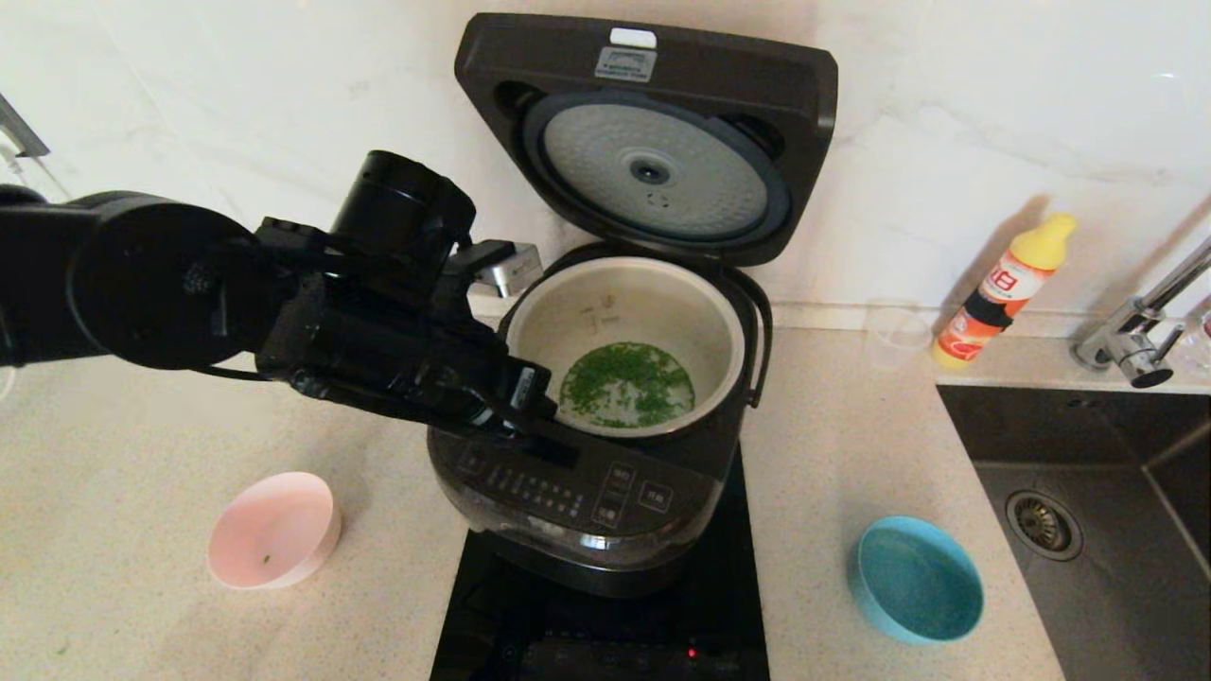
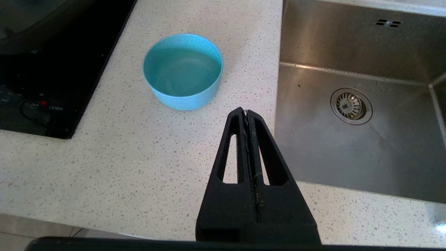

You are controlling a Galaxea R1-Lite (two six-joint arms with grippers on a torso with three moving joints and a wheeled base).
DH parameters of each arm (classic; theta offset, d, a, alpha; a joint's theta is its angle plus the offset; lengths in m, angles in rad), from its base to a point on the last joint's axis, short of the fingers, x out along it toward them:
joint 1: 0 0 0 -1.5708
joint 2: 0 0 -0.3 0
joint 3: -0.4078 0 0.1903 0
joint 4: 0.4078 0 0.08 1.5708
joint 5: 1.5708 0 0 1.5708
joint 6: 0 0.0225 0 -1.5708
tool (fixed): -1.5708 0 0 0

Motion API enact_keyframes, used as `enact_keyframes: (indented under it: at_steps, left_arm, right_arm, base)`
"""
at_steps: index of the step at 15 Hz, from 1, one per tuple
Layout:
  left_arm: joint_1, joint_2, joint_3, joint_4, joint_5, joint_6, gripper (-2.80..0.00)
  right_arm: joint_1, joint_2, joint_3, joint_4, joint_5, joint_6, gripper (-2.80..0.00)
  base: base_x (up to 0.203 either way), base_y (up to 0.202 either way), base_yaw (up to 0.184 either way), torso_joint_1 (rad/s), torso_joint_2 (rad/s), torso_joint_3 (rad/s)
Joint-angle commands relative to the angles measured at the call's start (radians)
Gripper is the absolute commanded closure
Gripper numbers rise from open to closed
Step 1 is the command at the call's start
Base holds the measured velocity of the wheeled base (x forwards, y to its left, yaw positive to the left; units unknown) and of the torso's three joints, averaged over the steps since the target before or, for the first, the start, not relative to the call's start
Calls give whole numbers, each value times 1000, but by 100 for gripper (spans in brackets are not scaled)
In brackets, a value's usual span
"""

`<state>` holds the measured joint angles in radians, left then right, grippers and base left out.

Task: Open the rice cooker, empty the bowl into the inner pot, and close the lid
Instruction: Close the rice cooker

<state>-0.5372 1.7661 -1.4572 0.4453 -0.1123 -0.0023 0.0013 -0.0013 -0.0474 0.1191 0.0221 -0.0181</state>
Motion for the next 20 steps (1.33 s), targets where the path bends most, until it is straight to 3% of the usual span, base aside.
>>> enact_keyframes:
  at_steps: [1, 13, 20]
  left_arm:
    - [-3, -27, -5, 17, -2, -2, 0]
    - [-155, -70, 109, 59, -26, -62, 0]
    - [-234, -51, 55, 55, -25, -132, 0]
  right_arm:
    - [0, 1, 0, 1, 1, 1, 0]
    - [0, 1, 0, 1, 1, 0, 0]
    - [0, 1, 0, 1, 1, 0, 0]
  base:
    - [0, 0, 0, 0, 0, 0]
    - [0, 0, 0, 0, 0, 0]
    - [0, 0, 0, 0, 0, 0]
